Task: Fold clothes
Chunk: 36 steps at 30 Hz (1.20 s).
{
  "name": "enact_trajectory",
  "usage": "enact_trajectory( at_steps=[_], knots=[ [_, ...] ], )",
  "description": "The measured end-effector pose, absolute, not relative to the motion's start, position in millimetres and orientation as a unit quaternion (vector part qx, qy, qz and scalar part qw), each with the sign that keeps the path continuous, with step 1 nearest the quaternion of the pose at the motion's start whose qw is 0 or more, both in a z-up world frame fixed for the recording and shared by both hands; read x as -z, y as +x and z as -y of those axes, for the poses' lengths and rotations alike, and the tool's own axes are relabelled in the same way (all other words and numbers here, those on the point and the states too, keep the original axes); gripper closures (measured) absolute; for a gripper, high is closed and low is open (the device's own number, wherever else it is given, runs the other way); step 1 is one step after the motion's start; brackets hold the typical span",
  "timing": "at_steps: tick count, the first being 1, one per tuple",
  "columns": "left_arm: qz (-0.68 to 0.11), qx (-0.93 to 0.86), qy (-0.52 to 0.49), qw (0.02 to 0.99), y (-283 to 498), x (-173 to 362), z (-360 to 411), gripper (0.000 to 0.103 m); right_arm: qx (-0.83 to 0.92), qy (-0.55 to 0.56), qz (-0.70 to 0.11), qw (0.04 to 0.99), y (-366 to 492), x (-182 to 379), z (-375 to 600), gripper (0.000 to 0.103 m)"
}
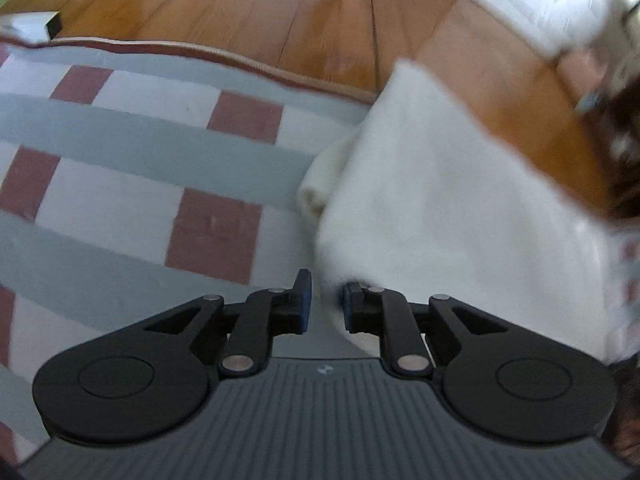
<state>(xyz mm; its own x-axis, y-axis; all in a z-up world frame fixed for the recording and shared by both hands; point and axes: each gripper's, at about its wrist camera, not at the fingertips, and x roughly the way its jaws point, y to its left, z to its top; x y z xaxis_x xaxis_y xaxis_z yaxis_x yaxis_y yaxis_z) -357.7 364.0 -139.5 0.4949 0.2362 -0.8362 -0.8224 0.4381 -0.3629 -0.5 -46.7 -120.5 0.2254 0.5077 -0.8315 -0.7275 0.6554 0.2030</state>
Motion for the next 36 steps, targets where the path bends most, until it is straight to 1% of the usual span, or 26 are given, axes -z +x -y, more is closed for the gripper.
enact_trajectory(
  at_steps=[1,2,3,4,5,6,7,8,9,11,12,15,17,19,24,27,29,32,33,34,35,36],
  knots=[
    [-0.358,-0.353,-0.392,0.770,-362.6,130.6,-361.2,0.081,-0.396,-0.129,-0.475,0.775,1.1,116.6,45.2,0.095],
    [-0.354,-0.361,-0.380,0.774,-363.7,123.3,-358.8,0.071,-0.388,-0.144,-0.471,0.778,3.7,112.2,44.0,0.094],
    [-0.349,-0.369,-0.370,0.778,-364.5,116.8,-357.5,0.067,-0.387,-0.149,-0.463,0.784,6.9,104.9,45.0,0.088],
    [-0.343,-0.376,-0.360,0.782,-366.0,109.2,-356.3,0.062,-0.387,-0.149,-0.453,0.789,10.6,97.5,46.1,0.088],
    [-0.337,-0.381,-0.349,0.787,-364.8,102.2,-356.4,0.061,-0.398,-0.131,-0.444,0.792,17.4,90.0,47.0,0.088],
    [-0.332,-0.383,-0.337,0.793,-362.7,96.1,-357.9,0.061,-0.409,-0.107,-0.440,0.792,26.8,82.2,46.2,0.085],
    [-0.326,-0.388,-0.329,0.797,-359.9,90.0,-359.4,0.061,-0.418,-0.084,-0.437,0.792,36.6,74.8,44.7,0.075],
    [-0.314,-0.393,-0.322,0.802,-356.2,82.6,-361.4,0.061,-0.420,-0.065,-0.437,0.793,48.0,69.5,39.4,0.072],
    [-0.296,-0.392,-0.312,0.813,-350.3,74.8,-362.8,0.057,-0.425,-0.051,-0.434,0.793,59.6,65.0,31.1,0.071],
    [-0.264,-0.381,-0.288,0.838,-336.2,62.3,-364.9,0.030,-0.448,-0.046,-0.435,0.779,80.9,61.3,7.7,0.071],
    [-0.261,-0.378,-0.277,0.844,-326.6,61.4,-368.0,0.027,-0.458,-0.047,-0.437,0.772,89.6,62.1,-4.5,0.071],
    [-0.281,-0.375,-0.251,0.847,-289.8,75.5,-385.1,0.027,-0.468,-0.045,-0.447,0.761,116.9,69.9,-46.0,0.070],
    [-0.288,-0.366,-0.257,0.847,-271.0,91.0,-401.5,0.027,-0.462,-0.042,-0.458,0.758,134.8,78.8,-70.5,0.069],
    [-0.291,-0.358,-0.276,0.843,-254.5,108.7,-424.0,0.027,-0.449,-0.039,-0.469,0.759,148.9,90.7,-85.7,0.066],
    [-0.314,-0.345,-0.316,0.826,-213.5,153.7,-478.3,0.027,-0.428,-0.028,-0.497,0.754,169.2,116.5,-98.3,0.065],
    [-0.338,-0.321,-0.386,0.796,-204.6,174.0,-506.0,0.027,-0.434,-0.013,-0.507,0.745,173.3,124.8,-92.3,0.065],
    [-0.329,-0.300,-0.421,0.790,-202.7,183.2,-516.4,0.027,-0.438,0.001,-0.511,0.739,174.9,129.6,-86.2,0.065],
    [-0.299,-0.274,-0.430,0.807,-199.8,191.2,-521.0,0.027,-0.437,0.023,-0.515,0.737,177.4,133.0,-79.5,0.064],
    [-0.292,-0.265,-0.423,0.816,-198.1,192.9,-519.6,0.027,-0.436,0.030,-0.517,0.736,178.5,133.9,-78.0,0.058],
    [-0.287,-0.257,-0.418,0.823,-197.1,194.5,-518.2,0.029,-0.434,0.029,-0.517,0.737,180.0,134.6,-78.3,0.052],
    [-0.292,-0.253,-0.409,0.827,-194.9,194.9,-515.4,0.031,-0.432,0.023,-0.515,0.740,181.0,135.3,-79.9,0.051],
    [-0.303,-0.252,-0.395,0.830,-191.3,194.3,-511.5,0.038,-0.430,0.016,-0.514,0.742,182.0,136.1,-81.8,0.051]
  ],
)
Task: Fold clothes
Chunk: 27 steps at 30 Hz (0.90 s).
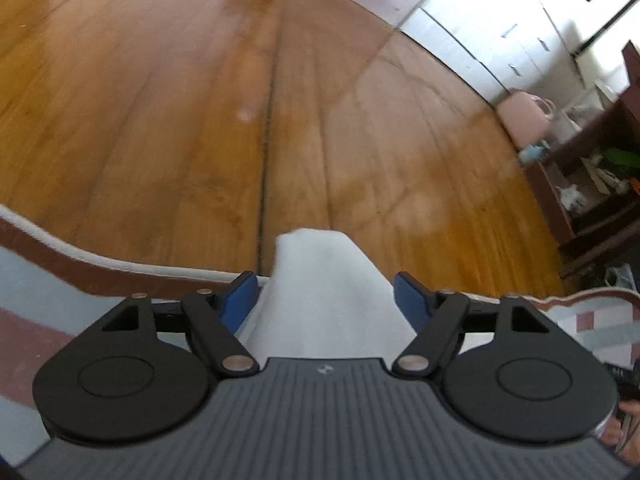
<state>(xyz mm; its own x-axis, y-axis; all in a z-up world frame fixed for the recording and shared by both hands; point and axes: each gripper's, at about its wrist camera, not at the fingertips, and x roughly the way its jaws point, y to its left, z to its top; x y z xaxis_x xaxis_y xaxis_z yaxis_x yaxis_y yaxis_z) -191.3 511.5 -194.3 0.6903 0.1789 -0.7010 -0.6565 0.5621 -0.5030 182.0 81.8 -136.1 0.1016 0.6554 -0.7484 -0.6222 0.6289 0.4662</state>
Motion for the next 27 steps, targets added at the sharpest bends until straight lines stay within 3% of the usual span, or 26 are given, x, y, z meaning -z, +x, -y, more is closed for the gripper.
enact_trajectory(
  at_steps=[1,2,4,9,10,11,12,13,14,15,16,17,22,27],
  knots=[
    [-0.314,-0.250,-0.380,0.834,-187.7,193.7,-507.7,0.073,-0.431,0.008,-0.515,0.741,182.9,137.8,-84.6,0.051],
    [-0.324,-0.248,-0.365,0.837,-184.0,193.1,-503.8,0.094,-0.432,0.000,-0.516,0.740,183.8,139.4,-87.3,0.051],
    [-0.340,-0.260,-0.326,0.843,-177.9,190.2,-494.3,0.093,-0.443,-0.005,-0.514,0.734,184.7,142.0,-92.6,0.051],
    [-0.324,-0.256,-0.340,0.845,-178.9,188.0,-492.6,0.088,-0.491,0.019,-0.512,0.705,185.7,145.1,-107.5,0.053],
    [-0.321,-0.251,-0.349,0.844,-178.4,191.3,-494.8,0.075,-0.489,0.017,-0.512,0.706,185.3,147.8,-110.8,0.054],
    [-0.319,-0.238,-0.367,0.841,-177.0,197.4,-499.2,0.049,-0.487,0.014,-0.512,0.707,184.8,150.5,-114.1,0.054],
    [-0.317,-0.226,-0.385,0.837,-175.7,203.5,-503.7,0.035,-0.486,0.012,-0.512,0.709,184.4,153.2,-117.4,0.057],
    [-0.315,-0.213,-0.402,0.833,-174.3,209.6,-508.1,0.019,-0.483,0.008,-0.511,0.711,183.9,156.0,-120.6,0.081],
    [-0.319,-0.207,-0.410,0.829,-172.4,215.7,-510.4,0.024,-0.474,-0.005,-0.507,0.720,183.3,158.5,-123.4,0.092],
    [-0.329,-0.213,-0.390,0.833,-169.7,215.5,-507.3,0.033,-0.465,-0.017,-0.496,0.733,181.9,156.8,-124.0,0.091],
    [-0.339,-0.225,-0.354,0.842,-166.8,209.9,-501.0,0.073,-0.465,-0.009,-0.470,0.750,178.3,147.9,-117.6,0.092],
    [-0.348,-0.235,-0.318,0.850,-163.9,204.3,-494.8,0.094,-0.464,-0.001,-0.445,0.766,174.8,139.0,-111.2,0.093],
    [-0.292,-0.278,-0.258,0.878,-177.1,173.2,-478.9,0.094,-0.453,0.027,-0.369,0.811,167.4,114.8,-80.4,0.096],
    [-0.309,-0.279,-0.284,0.863,-157.6,193.6,-493.2,0.092,-0.433,-0.022,-0.383,0.816,174.5,135.5,-91.2,0.096]
  ],
)
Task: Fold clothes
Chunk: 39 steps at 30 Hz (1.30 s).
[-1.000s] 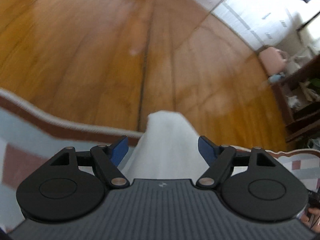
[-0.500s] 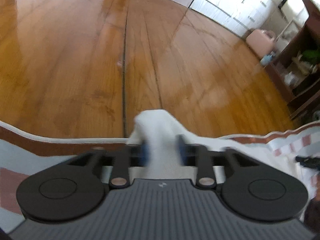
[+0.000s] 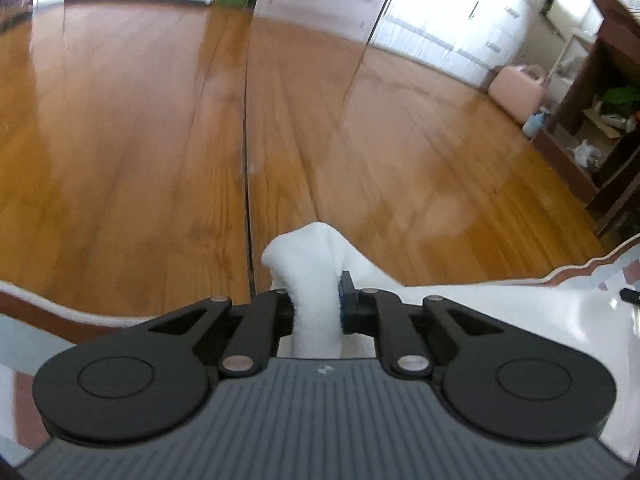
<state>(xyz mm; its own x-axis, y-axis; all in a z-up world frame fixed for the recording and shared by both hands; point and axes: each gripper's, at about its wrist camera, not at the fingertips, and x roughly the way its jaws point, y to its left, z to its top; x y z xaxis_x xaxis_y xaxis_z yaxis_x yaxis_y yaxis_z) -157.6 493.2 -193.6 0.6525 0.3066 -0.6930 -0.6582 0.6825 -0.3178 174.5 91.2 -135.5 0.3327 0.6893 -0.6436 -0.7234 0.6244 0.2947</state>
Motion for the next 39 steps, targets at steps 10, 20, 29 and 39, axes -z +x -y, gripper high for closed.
enact_trajectory(
  at_steps=[10,20,29,39],
  knots=[
    [-0.251,-0.359,-0.307,0.845,-216.6,164.2,-506.9,0.065,-0.315,-0.144,-0.377,0.859,154.1,128.2,-115.4,0.061],
    [-0.384,-0.292,-0.261,0.836,-182.9,174.2,-462.8,0.066,-0.451,-0.136,-0.346,0.811,60.1,102.3,-113.5,0.056],
    [-0.404,-0.384,-0.216,0.802,-183.7,171.5,-452.9,0.063,-0.452,-0.244,-0.338,0.789,14.7,135.6,-85.2,0.039],
    [-0.360,-0.180,-0.230,0.886,-157.3,124.5,-284.3,0.052,-0.332,-0.061,-0.476,0.812,40.5,118.1,53.0,0.037]
  ],
)
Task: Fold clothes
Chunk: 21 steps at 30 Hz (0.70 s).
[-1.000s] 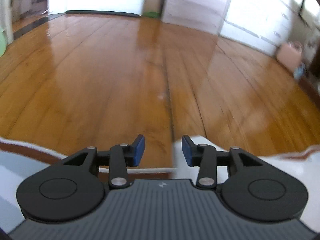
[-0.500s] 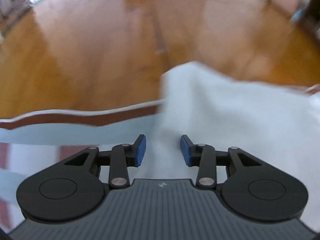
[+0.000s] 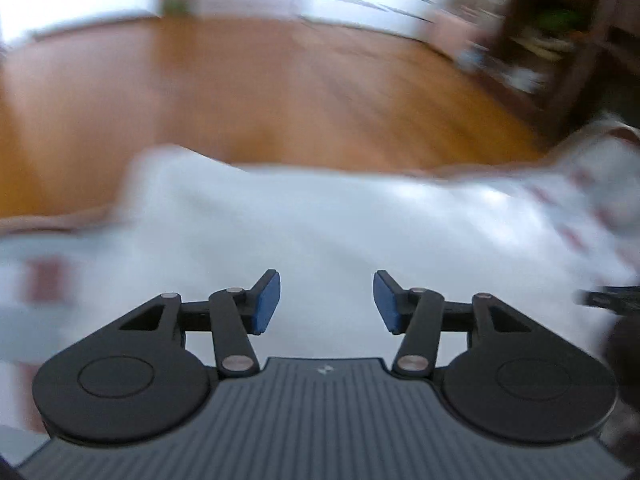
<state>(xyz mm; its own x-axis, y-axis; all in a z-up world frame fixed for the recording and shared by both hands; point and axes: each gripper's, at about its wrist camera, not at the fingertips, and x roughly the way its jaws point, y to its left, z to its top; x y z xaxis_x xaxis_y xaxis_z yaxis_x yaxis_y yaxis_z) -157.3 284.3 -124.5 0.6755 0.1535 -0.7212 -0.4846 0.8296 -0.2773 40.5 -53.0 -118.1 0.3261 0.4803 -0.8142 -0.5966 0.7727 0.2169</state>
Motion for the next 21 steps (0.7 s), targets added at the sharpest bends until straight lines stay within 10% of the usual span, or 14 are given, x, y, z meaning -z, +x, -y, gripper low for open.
enact_trajectory(
  at_steps=[21],
  knots=[
    [-0.475,-0.069,-0.307,0.822,-154.6,191.3,-231.8,0.054,-0.412,0.228,-0.518,0.714,43.6,183.3,90.7,0.034]
  ],
)
